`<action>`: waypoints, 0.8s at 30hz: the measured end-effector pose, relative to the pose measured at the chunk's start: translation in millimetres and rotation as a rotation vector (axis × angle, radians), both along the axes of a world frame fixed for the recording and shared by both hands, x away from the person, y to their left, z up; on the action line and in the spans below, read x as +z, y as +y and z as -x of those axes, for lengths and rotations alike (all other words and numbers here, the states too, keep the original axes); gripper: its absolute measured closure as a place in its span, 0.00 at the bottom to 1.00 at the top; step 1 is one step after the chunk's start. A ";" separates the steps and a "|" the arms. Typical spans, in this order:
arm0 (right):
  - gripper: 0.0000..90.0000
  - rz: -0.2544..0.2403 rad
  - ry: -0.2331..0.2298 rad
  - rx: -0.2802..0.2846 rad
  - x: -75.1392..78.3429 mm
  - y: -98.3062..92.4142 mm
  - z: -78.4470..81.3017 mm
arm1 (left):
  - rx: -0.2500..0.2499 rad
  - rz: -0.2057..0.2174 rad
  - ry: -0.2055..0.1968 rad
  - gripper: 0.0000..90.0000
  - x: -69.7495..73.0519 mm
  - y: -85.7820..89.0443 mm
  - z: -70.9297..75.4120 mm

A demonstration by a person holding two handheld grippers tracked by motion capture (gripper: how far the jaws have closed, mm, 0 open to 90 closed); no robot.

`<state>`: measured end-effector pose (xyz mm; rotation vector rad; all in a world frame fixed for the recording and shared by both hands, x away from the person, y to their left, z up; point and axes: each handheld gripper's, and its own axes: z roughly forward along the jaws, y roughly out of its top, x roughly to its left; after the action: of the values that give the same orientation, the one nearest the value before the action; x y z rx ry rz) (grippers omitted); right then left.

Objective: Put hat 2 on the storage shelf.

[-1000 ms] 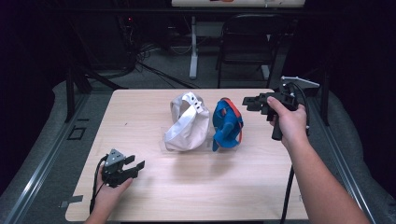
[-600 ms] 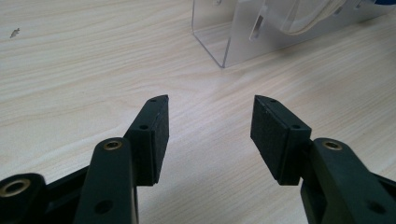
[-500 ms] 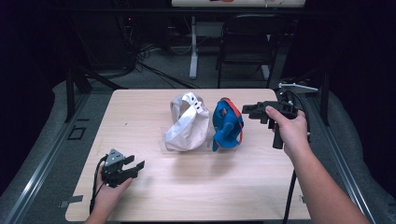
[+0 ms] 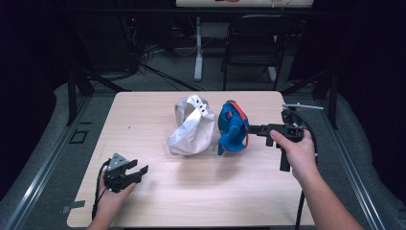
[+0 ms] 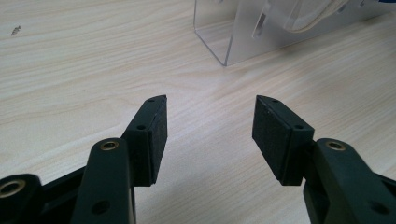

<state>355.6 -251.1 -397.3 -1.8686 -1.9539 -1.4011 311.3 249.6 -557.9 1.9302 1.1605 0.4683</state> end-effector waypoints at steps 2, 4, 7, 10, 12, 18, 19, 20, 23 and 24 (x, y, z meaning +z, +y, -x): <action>0.47 0.019 -0.020 0.001 -6.0 0.7 6.0 | 0.001 0.002 -0.002 0.51 -0.1 -0.1 0.1; 0.47 0.039 -0.032 0.008 -13.3 1.4 11.6 | 0.000 0.001 0.000 0.51 -0.2 -0.2 0.1; 0.46 0.054 -0.046 0.010 -23.8 2.7 19.7 | 0.001 0.002 0.003 0.51 -0.5 -0.5 0.2; 0.45 0.070 -0.059 0.011 -36.8 2.1 28.8 | 0.000 -0.003 0.007 0.50 -0.4 0.0 0.1; 0.45 0.073 -0.056 0.007 -48.0 1.4 35.1 | -0.001 -0.005 0.009 0.50 -0.5 0.2 0.0; 0.45 0.085 -0.073 -0.005 -77.0 -1.7 52.7 | 0.001 -0.001 0.007 0.50 -1.6 -0.5 -0.2; 0.46 0.087 -0.075 -0.004 -81.7 -2.0 55.5 | 0.002 0.000 0.005 0.50 -2.1 -0.7 -0.3; 0.46 0.087 -0.079 -0.007 -86.3 -2.6 58.2 | 0.000 -0.002 0.011 0.50 -1.8 -0.5 -0.2; 0.46 0.087 -0.091 -0.023 -98.6 -5.2 65.4 | -0.001 -0.002 0.012 0.50 -2.2 -0.8 -0.2; 0.46 0.090 -0.096 -0.025 -101.2 -5.9 66.9 | -0.001 -0.005 0.014 0.50 -2.1 -0.9 -0.1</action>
<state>288.8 -257.0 -498.4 -1.9027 -2.0781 -1.4596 311.4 248.7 -559.9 1.9410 1.1688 0.4583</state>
